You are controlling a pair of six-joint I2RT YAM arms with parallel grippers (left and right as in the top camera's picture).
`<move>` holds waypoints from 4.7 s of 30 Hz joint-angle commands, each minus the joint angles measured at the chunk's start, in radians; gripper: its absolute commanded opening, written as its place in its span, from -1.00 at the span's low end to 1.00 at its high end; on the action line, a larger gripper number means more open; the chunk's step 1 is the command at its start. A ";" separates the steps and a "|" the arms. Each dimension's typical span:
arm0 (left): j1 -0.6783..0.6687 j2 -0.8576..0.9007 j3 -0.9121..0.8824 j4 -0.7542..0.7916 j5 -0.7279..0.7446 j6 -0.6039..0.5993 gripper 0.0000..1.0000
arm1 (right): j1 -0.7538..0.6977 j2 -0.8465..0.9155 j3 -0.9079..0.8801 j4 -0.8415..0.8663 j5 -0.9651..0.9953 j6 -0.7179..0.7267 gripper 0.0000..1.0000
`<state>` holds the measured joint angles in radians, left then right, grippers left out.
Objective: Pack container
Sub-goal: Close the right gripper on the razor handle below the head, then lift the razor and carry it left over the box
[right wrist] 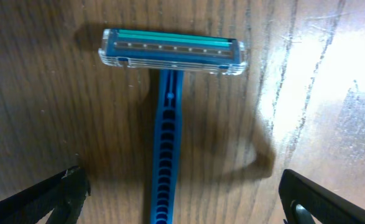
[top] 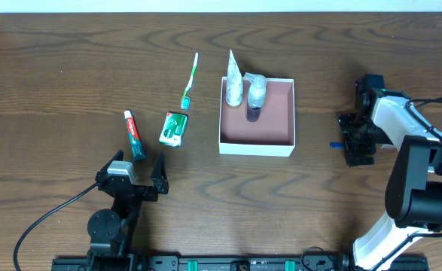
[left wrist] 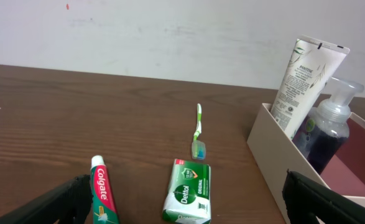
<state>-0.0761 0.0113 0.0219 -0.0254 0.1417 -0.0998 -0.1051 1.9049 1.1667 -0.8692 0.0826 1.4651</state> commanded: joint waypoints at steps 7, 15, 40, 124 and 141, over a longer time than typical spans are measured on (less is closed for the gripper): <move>0.003 0.001 -0.018 -0.034 0.003 0.013 0.96 | 0.013 0.061 -0.003 0.017 0.015 0.000 0.98; 0.003 0.001 -0.018 -0.034 0.003 0.013 0.96 | 0.013 0.061 -0.003 0.013 0.014 0.000 0.99; 0.003 0.001 -0.018 -0.034 0.003 0.013 0.96 | 0.015 0.061 -0.003 -0.013 0.015 0.000 0.25; 0.003 0.001 -0.018 -0.034 0.003 0.013 0.96 | 0.657 -0.249 0.241 0.117 -0.110 -0.939 -0.90; 0.003 0.001 -0.018 -0.034 0.003 0.013 0.96 | 0.697 -0.248 0.239 0.059 -0.109 -0.491 -0.94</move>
<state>-0.0765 0.0113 0.0219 -0.0254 0.1417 -0.0998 0.5709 1.6463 1.3945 -0.7937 -0.0307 0.8196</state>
